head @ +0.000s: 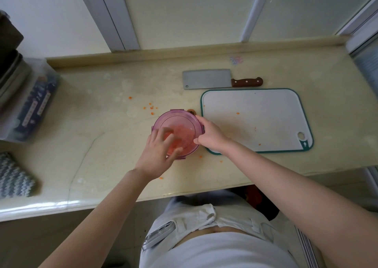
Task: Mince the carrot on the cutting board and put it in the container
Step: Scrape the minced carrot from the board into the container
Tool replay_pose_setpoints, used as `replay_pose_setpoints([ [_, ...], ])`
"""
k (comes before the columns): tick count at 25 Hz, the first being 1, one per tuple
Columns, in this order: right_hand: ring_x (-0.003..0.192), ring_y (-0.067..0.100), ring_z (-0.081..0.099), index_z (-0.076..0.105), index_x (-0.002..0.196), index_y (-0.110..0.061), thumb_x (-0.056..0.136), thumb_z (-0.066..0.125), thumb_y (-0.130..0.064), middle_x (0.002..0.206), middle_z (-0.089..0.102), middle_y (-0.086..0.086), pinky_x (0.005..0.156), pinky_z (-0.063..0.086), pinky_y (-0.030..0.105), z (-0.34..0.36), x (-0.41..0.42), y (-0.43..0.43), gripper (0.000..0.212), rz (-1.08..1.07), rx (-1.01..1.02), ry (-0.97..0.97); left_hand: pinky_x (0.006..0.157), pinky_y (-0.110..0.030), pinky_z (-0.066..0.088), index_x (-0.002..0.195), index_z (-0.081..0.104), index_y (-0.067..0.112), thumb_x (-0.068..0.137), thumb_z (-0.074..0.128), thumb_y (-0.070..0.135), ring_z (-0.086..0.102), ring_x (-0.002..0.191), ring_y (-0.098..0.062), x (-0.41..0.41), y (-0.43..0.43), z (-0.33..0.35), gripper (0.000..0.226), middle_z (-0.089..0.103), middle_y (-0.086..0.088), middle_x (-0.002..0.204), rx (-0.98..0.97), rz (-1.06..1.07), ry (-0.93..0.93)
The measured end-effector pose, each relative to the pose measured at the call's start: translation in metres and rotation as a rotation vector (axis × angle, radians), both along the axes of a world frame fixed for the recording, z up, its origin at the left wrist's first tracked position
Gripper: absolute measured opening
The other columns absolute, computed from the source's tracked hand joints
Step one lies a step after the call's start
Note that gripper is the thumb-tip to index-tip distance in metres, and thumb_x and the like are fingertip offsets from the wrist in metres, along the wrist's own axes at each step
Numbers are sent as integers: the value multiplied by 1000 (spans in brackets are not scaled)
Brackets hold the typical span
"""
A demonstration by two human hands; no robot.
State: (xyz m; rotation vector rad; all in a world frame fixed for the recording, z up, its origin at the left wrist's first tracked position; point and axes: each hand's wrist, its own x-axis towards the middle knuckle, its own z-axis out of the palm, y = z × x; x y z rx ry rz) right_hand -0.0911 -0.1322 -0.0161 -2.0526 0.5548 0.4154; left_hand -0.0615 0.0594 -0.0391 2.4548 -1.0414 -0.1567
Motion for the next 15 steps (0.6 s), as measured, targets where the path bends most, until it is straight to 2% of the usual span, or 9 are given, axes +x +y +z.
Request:
replay_pose_setpoints([
  [3, 119, 21, 54, 44, 138, -11, 82, 66, -3, 132, 56, 4, 102, 41, 30, -14, -10, -2, 61, -97, 92, -53, 98, -42, 35, 119, 55, 7, 93, 49, 17, 41, 112, -33, 4, -6, 2, 29, 45, -17, 122, -123, 346, 83],
  [5, 121, 19, 54, 48, 136, -10, 88, 63, -10, 132, 58, 4, 106, 41, 36, -22, -16, -4, 51, -148, 116, -93, 100, -31, 30, 128, 48, 3, 97, 45, 14, 40, 117, -30, 9, -12, 6, 33, 41, -17, 126, -199, 546, 272],
  [7, 124, 18, 52, 50, 135, -7, 93, 57, -12, 133, 57, 5, 106, 39, 29, -25, -19, -2, 43, -178, 120, -126, 90, -20, 28, 128, 47, 3, 99, 40, 19, 41, 117, -27, 15, -15, 3, 34, 44, -16, 126, -238, 669, 455],
  [10, 125, 17, 50, 50, 134, -5, 97, 50, -12, 133, 56, 6, 101, 36, 21, -25, -22, 2, 37, -233, 133, -164, 76, -24, 31, 107, 55, 4, 98, 41, 27, 50, 101, -28, 21, -18, 0, 29, 56, -14, 105, -270, 795, 608],
  [12, 124, 17, 50, 50, 133, -7, 100, 43, -14, 132, 57, 5, 102, 37, 22, -25, -21, 4, 35, -243, 134, -192, 71, -27, 33, 99, 49, 7, 99, 39, 29, 50, 87, -23, 18, -16, 1, 24, 54, -8, 94, -318, 817, 678],
  [15, 127, 18, 48, 46, 137, -6, 104, 30, -16, 136, 53, 6, 97, 32, 16, -29, -17, 7, 38, -242, 111, -163, 59, -28, 36, 91, 41, 11, 100, 35, 25, 49, 69, -21, 12, -7, 0, 18, 50, -6, 81, -452, 859, 671],
])
